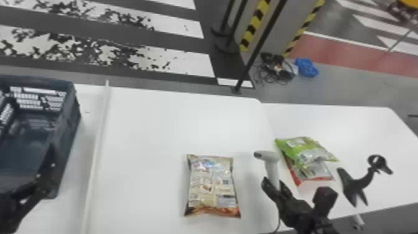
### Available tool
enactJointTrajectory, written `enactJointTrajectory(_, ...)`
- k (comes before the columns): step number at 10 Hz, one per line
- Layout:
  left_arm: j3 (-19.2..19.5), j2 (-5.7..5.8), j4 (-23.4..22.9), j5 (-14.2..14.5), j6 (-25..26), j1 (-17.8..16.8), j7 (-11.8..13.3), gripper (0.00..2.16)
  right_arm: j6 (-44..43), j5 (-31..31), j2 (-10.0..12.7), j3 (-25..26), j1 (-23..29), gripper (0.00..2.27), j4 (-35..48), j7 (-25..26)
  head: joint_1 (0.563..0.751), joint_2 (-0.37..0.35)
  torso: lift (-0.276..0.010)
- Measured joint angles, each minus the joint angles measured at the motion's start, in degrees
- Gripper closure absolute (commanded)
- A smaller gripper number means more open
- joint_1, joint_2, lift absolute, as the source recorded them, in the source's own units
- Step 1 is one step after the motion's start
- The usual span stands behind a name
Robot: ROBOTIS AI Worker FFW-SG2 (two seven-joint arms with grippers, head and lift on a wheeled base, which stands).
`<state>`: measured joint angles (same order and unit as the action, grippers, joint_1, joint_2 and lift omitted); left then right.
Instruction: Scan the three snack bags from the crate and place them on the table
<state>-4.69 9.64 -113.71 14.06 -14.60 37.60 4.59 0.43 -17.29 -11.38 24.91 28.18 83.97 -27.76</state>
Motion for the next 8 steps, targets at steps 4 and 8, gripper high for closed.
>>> enactJointTrajectory(4, -0.79, 0.27, 0.91, -0.32, 0.67, -0.80, -0.87, 0.07, -3.55, -5.95, 6.25, 0.47, 14.33, 2.13, 15.60, -0.02, 0.695, -0.350, -0.037)
enactJointTrajectory(8, -1.03, -0.07, 2.64, -1.49, -1.64, -0.80, -2.68, 0.07, -3.49, -7.11, 7.16, -4.15, 22.64, 2.13, 21.75, -0.26, 0.695, -0.298, -0.037)
